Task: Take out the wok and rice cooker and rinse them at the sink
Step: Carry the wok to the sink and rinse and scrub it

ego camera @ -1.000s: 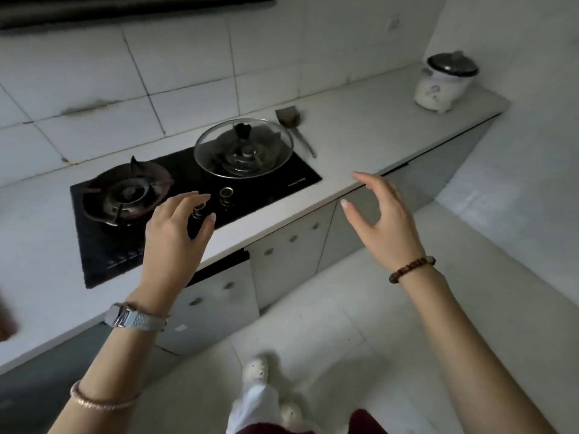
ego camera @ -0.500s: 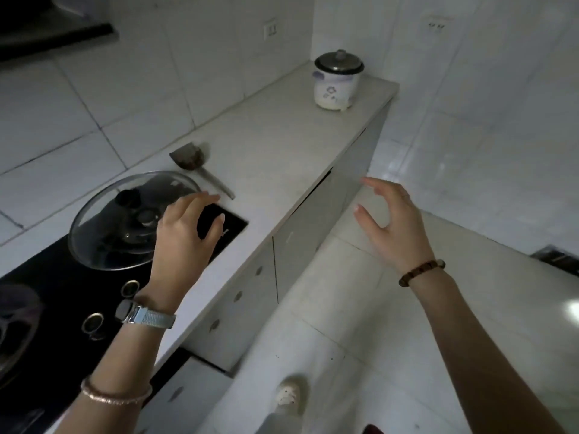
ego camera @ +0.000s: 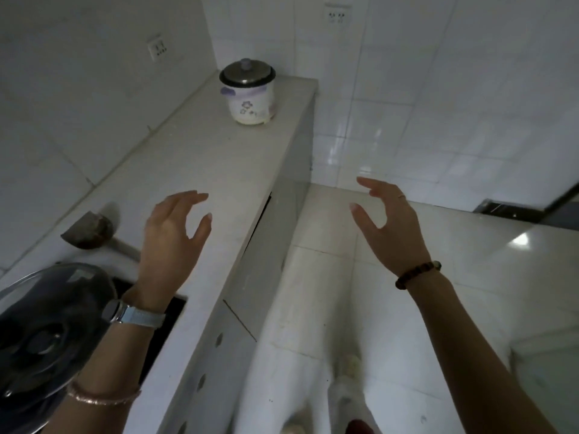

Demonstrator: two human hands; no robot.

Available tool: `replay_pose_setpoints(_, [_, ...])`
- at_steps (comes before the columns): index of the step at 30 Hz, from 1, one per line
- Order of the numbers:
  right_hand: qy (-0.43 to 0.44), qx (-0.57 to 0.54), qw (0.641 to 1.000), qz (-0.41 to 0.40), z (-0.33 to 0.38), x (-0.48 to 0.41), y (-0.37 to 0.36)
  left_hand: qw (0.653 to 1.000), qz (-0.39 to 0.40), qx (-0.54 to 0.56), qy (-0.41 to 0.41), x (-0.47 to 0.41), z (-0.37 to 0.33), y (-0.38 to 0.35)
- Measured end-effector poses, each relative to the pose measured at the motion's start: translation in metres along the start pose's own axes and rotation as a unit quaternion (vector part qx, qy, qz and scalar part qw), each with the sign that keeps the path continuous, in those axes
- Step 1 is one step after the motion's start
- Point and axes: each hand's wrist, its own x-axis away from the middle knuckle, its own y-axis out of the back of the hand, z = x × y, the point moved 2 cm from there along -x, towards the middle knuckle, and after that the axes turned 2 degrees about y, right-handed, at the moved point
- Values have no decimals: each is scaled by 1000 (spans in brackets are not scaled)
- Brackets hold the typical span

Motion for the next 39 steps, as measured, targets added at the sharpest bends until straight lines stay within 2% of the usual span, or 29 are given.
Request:
replay_pose_setpoints(9, [21,29,999,-9,-96,-116,36,1000,-7,12,0,-110,-55,-107])
replay_pose_setpoints(20, [53,9,997,48,-175,-258,39,997,-47,22,60,-212,-97,-185])
replay_pose_setpoints(31, [88,-9,992,94,-208,-389,-28,992,-87,-6,86,-321,-50,-229])
replay_pose_setpoints(39, [108,-21,986,127,-192,-515,-90,984,-113,17,136,-419,8,-261])
